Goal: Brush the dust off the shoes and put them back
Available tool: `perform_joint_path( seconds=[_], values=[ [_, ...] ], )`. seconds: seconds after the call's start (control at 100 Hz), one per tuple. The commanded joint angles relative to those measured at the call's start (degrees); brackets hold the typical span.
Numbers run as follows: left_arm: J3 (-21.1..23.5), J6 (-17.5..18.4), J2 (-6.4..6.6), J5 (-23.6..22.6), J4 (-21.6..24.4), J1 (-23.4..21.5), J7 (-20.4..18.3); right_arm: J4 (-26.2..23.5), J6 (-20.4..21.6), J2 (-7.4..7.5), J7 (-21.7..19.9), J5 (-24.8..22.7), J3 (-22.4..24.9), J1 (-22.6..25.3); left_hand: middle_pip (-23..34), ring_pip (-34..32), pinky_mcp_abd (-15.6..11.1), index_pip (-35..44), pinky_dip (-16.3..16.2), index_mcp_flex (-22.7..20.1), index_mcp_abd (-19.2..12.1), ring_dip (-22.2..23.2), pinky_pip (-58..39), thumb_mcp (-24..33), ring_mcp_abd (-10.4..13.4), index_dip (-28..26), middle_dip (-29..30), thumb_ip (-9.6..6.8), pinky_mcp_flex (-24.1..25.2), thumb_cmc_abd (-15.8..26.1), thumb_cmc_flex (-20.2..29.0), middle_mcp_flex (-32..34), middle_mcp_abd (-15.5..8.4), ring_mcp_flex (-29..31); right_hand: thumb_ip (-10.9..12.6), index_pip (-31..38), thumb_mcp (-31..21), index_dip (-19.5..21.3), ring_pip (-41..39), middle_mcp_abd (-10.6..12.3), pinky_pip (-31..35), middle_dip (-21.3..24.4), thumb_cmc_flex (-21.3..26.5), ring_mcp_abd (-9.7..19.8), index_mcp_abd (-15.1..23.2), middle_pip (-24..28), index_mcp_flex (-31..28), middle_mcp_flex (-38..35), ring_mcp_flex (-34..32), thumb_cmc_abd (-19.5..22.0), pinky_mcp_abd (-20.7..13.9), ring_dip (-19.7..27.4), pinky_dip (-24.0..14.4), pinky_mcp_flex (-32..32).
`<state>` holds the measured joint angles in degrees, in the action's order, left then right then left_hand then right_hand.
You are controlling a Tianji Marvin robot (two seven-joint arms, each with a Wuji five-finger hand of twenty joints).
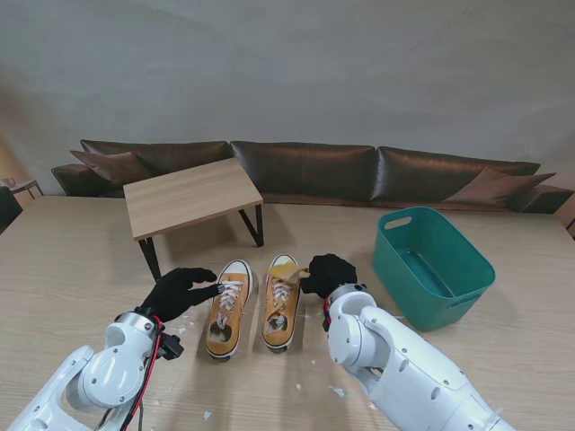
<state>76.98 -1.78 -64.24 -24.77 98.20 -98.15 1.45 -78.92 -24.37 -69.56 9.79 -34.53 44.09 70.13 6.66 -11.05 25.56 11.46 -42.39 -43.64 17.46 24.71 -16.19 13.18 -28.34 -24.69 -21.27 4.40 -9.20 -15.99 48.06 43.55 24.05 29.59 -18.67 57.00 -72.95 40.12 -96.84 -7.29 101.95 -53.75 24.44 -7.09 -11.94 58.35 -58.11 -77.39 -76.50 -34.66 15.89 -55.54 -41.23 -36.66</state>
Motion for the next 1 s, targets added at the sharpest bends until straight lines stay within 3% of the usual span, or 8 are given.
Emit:
perform_joint_path(
  seconds=[0.0, 0.26, 0.49, 0.74, 0.99],
  values=[
    [0.12, 0.21, -0.15, 0.18, -0.02, -0.18, -1.21, -0.91, 0.87, 1.4, -1.49, -0.85, 0.4, 1.49, -0.37, 0.94, -0.21, -0.49, -0.77, 0.35, 0.03, 0.28, 1.89, -1.51, -0.13, 0.06, 0.45, -2.34, 0.91, 2.48, 1.02, -1.59, 0.27, -2.38, 1.23, 3.59, -5.03, 0.96, -1.1, -2.56, 0.76, -0.85, 3.25, 8.19, -7.28, -1.29, -5.64, -4.5, 1.23, 1.48, 1.52, 0.13, -0.4, -29.25],
    [0.3, 0.58, -0.12, 0.1, -0.01, -0.4, -1.22, -6.13, 6.19, 4.12, -5.79, -3.98, 5.49, 6.85, -0.37, 0.94, -0.19, -0.54, -0.78, 0.45, 0.0, 0.29, 1.88, -1.64, -0.17, 0.08, 0.46, -2.36, 0.87, 2.6, 1.11, -1.58, 0.36, -2.35, 1.28, 3.55, -5.05, 0.89, -1.14, -2.7, 0.76, -0.87, 3.25, 8.23, -7.28, -1.27, -5.72, -4.51, 1.23, 1.47, 1.52, 0.13, -0.41, -29.25],
    [0.45, 0.75, -0.1, 0.07, 0.13, -0.64, -1.23, -9.68, 10.11, 5.31, -7.63, -5.48, 9.12, 11.02, -0.39, 0.91, -0.25, -0.51, -0.79, 0.35, 0.05, 0.31, 1.87, -1.81, -0.19, 0.06, 0.47, -2.39, 0.85, 2.73, 1.16, -1.61, 0.38, -2.3, 1.3, 3.58, -5.1, 0.88, -1.21, -2.73, 0.75, -0.88, 3.21, 8.17, -7.3, -1.28, -5.81, -4.56, 1.24, 1.51, 1.52, 0.13, -0.42, -29.25],
    [0.5, 0.61, -0.08, 0.15, 0.24, -0.76, -1.41, -12.8, 10.18, 5.07, -6.8, -4.6, 10.86, 13.07, -0.38, 0.9, -0.22, -0.52, -0.8, 0.36, 0.06, 0.32, 1.89, -1.98, -0.26, 0.06, 0.47, -2.41, 0.88, 2.9, 1.18, -1.62, 0.44, -2.28, 1.25, 3.49, -5.27, 0.76, -1.24, -3.16, 0.58, -0.8, 3.49, 7.84, -7.73, -1.44, -5.92, -4.71, 1.26, 1.16, 2.1, 0.11, -0.41, -29.16],
    [0.51, 0.44, -0.12, 0.18, 0.33, -0.84, -1.27, -15.4, 7.82, 3.75, -2.7, -4.04, 9.1, 12.48, -0.39, 1.01, -0.26, -0.59, -0.79, 0.48, 0.0, 0.27, 1.89, -2.2, -0.13, 0.1, 0.47, -2.42, 0.85, 2.95, 1.24, -1.69, 0.25, -2.45, 1.27, 3.47, -5.29, 0.71, -1.23, -3.19, 0.51, -0.81, 3.45, 7.68, -7.72, -1.5, -5.94, -4.74, 1.27, 1.22, 2.29, 0.1, -0.49, -29.17]
  ],
)
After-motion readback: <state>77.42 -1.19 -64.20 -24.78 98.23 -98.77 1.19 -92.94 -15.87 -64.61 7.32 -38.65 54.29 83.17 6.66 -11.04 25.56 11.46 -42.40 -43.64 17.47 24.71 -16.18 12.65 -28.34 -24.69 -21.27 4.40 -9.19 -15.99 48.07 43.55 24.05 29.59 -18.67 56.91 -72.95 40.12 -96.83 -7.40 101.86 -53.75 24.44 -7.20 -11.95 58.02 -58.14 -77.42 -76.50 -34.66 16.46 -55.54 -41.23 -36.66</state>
